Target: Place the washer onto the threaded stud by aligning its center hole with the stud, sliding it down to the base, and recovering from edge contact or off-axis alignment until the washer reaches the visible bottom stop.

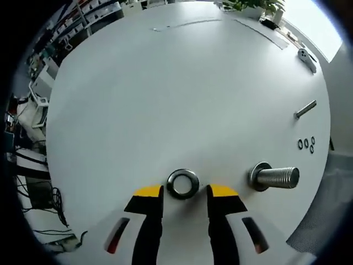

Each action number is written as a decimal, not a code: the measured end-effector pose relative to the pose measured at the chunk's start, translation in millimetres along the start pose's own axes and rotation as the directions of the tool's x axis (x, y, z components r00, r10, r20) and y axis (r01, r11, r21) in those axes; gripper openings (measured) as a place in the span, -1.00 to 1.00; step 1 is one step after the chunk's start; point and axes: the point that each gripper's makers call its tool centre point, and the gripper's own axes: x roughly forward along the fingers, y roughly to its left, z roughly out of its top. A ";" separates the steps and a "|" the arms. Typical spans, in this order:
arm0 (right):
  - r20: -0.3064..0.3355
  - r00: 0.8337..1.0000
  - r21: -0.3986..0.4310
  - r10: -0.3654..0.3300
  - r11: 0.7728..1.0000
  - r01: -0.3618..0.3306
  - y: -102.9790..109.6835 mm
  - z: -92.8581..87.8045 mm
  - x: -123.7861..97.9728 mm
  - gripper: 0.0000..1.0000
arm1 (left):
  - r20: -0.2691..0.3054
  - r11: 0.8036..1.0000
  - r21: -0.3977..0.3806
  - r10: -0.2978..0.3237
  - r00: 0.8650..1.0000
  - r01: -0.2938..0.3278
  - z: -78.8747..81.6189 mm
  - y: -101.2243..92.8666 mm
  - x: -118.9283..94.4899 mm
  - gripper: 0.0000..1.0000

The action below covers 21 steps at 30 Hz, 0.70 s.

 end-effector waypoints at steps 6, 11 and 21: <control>-0.001 1.000 0.000 -0.003 1.000 0.003 -1.0 -0.1 0.0 -0.21 | 0.037 1.000 -0.021 0.010 0.999 -0.009 10.4 12.3 7.5 -0.48; -0.003 1.000 -0.002 -0.001 1.000 0.001 -0.7 -0.5 0.1 -0.21 | 0.044 0.999 -0.033 0.013 0.999 -0.012 12.6 16.9 7.3 -0.69; -0.005 1.000 0.000 0.003 1.000 -0.003 -0.4 -0.9 0.2 -0.21 | 0.026 1.000 0.008 -0.004 1.000 0.004 11.6 23.9 12.0 -0.81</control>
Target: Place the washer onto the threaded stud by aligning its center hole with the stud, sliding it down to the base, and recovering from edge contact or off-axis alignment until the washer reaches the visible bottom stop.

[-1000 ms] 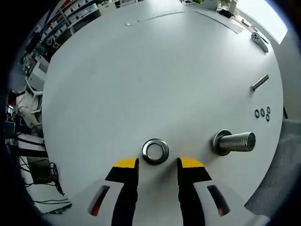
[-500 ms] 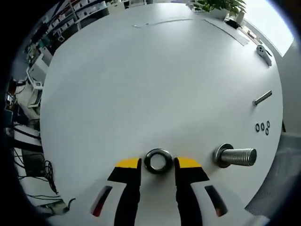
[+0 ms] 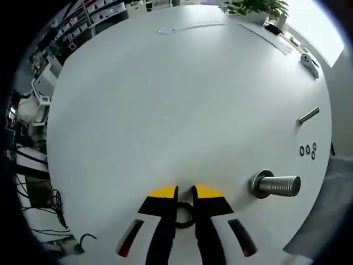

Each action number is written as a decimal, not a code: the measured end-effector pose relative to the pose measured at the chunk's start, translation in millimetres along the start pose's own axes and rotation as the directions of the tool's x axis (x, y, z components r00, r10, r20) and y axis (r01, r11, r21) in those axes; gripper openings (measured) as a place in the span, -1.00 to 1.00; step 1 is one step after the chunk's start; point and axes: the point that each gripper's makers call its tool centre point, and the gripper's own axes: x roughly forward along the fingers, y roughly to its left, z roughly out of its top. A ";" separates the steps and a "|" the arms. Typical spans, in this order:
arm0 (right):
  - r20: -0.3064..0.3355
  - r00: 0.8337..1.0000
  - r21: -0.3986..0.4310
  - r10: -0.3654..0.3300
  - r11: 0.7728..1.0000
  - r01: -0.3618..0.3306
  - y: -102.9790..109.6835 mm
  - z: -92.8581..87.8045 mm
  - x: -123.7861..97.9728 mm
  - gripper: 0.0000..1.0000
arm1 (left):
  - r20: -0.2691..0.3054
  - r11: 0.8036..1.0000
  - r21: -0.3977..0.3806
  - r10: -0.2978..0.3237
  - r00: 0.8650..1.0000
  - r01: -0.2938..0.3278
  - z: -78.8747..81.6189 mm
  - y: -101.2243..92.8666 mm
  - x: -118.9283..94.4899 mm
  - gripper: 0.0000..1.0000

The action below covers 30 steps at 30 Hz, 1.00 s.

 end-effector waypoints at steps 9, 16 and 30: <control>-0.009 1.000 -0.009 0.006 1.000 -0.006 0.8 -1.5 1.2 -0.22 | -0.032 1.000 0.007 0.003 0.999 -0.003 -12.5 -7.8 -7.8 -0.64; -0.009 1.000 -0.010 0.003 1.000 -0.003 1.1 -1.7 1.1 -0.22 | -0.050 1.000 0.005 0.002 0.999 -0.002 -22.7 -6.6 -10.5 -0.47; -0.010 1.000 -0.008 -0.007 1.000 0.007 -1.3 -1.2 0.0 -0.23 | -0.098 1.000 0.023 -0.005 0.995 0.007 -32.0 -8.8 -17.1 -0.42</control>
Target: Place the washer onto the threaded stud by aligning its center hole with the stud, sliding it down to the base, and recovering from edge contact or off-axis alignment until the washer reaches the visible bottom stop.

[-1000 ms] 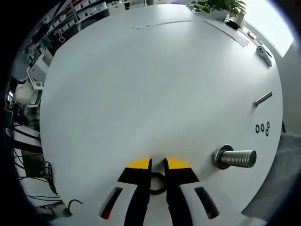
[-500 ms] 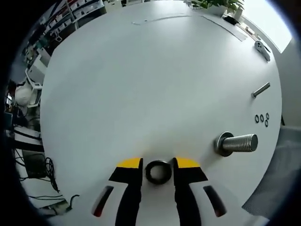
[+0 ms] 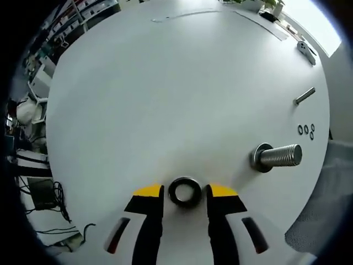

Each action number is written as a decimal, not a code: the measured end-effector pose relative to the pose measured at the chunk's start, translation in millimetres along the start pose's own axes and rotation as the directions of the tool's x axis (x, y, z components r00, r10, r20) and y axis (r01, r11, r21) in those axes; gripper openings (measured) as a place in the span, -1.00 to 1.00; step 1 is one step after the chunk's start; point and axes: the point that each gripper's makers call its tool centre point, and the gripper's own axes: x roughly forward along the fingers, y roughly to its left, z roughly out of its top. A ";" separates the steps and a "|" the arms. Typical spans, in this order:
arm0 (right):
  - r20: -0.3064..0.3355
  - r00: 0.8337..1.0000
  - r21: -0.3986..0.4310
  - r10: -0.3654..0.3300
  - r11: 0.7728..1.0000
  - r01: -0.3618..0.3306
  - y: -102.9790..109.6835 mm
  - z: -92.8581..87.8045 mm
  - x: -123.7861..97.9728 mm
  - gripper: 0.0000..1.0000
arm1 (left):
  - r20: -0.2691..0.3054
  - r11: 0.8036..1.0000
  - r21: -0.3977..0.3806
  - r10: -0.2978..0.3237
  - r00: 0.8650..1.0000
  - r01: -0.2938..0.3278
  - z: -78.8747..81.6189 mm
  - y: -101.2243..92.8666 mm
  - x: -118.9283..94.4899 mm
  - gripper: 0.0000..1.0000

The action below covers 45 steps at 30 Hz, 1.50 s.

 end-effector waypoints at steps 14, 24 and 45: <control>-0.006 1.000 -0.005 -0.002 1.000 0.002 -0.2 -0.7 1.5 -0.23 | 0.026 1.000 -0.027 0.016 1.000 -0.015 -0.8 -7.7 -1.7 -0.59; -0.004 1.000 -0.008 0.004 1.000 -0.004 1.6 -0.4 0.7 -0.24 | -0.011 0.999 0.050 -0.014 1.000 0.014 -13.0 -33.8 -1.8 -0.60; 0.000 1.000 -0.014 0.015 1.000 -0.015 3.9 0.3 0.1 -0.24 | -0.015 1.000 -0.005 0.003 1.000 -0.003 -24.0 -38.0 -3.6 -0.44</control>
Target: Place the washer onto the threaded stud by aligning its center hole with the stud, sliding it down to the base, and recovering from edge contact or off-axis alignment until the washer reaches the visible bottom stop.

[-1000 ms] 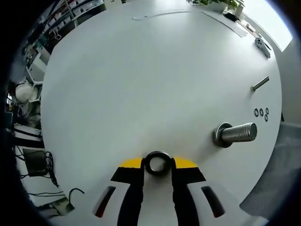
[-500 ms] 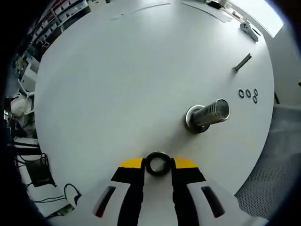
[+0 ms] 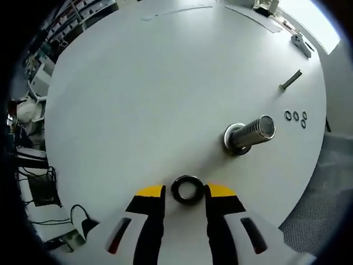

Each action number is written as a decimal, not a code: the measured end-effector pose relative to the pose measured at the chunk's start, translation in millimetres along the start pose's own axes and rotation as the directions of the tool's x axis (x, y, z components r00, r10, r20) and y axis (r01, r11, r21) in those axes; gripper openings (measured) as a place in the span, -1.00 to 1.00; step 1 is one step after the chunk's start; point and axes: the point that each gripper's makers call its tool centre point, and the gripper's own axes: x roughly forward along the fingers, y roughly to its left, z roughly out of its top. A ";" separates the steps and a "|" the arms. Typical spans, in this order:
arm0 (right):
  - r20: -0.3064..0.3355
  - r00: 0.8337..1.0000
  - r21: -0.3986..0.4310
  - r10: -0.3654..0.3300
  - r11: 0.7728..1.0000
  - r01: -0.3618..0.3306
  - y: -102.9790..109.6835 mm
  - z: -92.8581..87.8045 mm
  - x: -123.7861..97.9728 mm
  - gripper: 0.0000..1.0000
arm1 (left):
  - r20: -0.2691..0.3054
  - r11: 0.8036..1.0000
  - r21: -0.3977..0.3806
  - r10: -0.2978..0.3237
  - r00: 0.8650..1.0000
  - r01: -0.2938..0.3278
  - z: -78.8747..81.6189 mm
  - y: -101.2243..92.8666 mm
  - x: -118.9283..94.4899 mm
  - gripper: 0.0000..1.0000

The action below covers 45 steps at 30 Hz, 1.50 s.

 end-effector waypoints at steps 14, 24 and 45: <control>0.003 1.000 -0.004 0.004 1.000 -0.004 0.9 1.1 -0.1 -0.25 | -0.004 1.000 -0.014 -0.003 1.000 0.003 -0.1 4.9 0.6 -0.58; 0.003 1.000 -0.007 0.004 1.000 -0.004 1.2 0.8 0.9 -0.25 | 0.010 0.999 -0.042 0.005 1.000 -0.005 -2.5 -0.6 -3.2 -0.61; 0.000 1.000 -0.004 0.007 1.000 -0.007 1.3 0.1 1.2 -0.25 | 0.064 0.999 -0.041 -0.010 0.998 0.013 -2.9 -17.0 -9.9 -0.63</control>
